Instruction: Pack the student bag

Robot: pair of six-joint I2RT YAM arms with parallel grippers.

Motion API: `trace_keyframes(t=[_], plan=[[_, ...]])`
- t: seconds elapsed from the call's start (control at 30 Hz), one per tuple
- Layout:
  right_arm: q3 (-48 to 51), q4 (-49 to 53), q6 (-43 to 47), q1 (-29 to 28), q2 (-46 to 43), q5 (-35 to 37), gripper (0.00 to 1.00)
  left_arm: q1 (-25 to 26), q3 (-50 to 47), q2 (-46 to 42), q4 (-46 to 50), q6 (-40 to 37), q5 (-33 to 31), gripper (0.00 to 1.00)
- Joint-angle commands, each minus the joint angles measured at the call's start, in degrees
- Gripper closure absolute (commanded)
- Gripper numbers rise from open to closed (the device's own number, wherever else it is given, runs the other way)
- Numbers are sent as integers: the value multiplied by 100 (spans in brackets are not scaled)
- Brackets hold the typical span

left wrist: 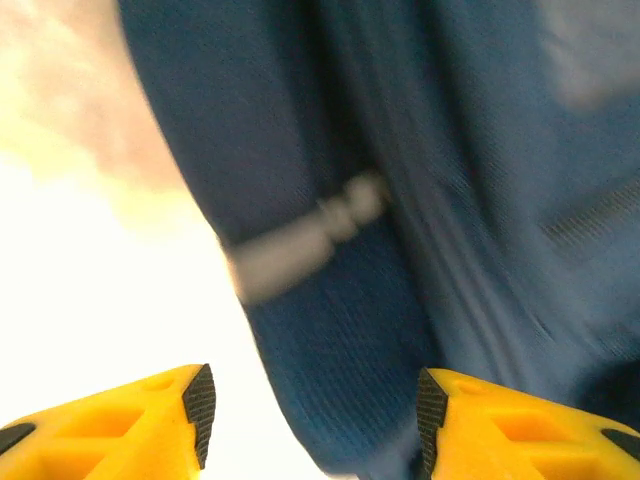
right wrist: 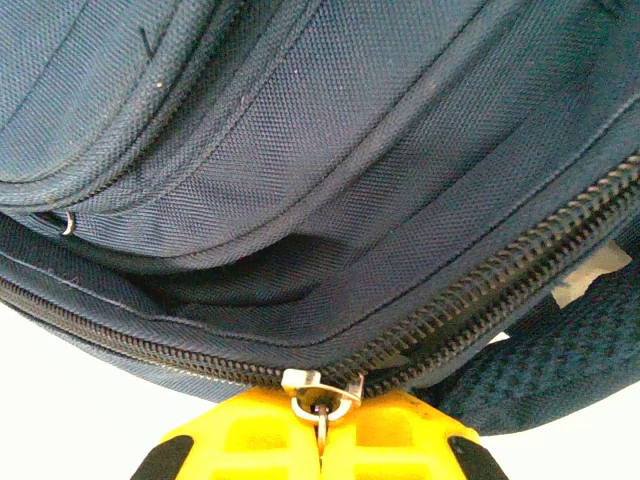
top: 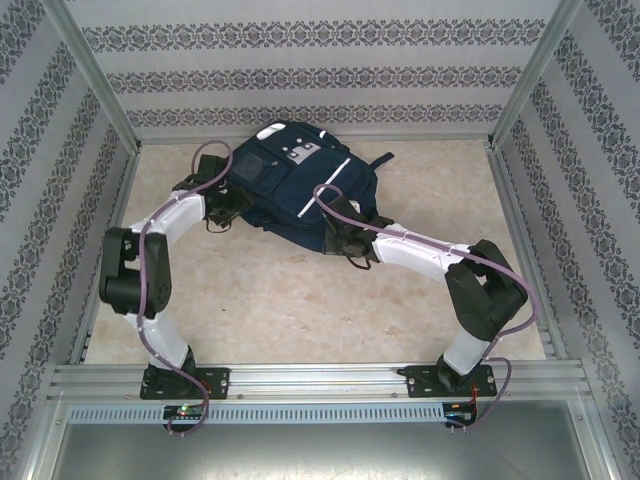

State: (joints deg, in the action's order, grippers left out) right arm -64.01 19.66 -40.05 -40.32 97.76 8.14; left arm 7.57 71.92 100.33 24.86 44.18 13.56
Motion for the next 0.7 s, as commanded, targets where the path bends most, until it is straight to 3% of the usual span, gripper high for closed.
trace_keyframes(t=[0.0,0.2,0.27,0.47,0.67], plan=[[-191,133,86,-81,42,58,100,572,-159,-672,394,431,-186,42],[-220,96,154,-25,0,-50,100,1556,-335,-1205,254,1075,-353,41],[-196,91,156,-8,-35,-83,100,1783,-486,-1178,-93,1400,-71,43],[-114,35,173,14,-140,-153,100,2439,-548,-600,-902,2077,247,44],[-11,-15,161,-2,-285,-220,100,2604,-342,31,-1070,2322,125,42]])
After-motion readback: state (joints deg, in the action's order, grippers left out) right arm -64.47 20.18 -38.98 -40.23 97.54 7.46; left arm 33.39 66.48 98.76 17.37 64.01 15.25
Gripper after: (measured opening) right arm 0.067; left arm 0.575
